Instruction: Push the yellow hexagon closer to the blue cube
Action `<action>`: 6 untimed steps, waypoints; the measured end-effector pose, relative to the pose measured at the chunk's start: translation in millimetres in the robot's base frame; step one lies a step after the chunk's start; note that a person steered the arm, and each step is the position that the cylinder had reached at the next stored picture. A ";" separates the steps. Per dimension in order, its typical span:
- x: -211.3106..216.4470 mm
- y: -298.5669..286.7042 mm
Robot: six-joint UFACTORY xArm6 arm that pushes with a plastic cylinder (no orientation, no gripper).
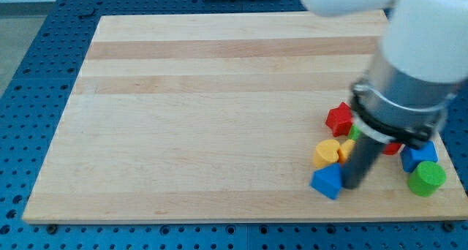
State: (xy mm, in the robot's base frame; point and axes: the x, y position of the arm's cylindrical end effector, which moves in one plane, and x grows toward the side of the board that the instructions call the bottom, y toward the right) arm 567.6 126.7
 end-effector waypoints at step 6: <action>-18.9 16.4</action>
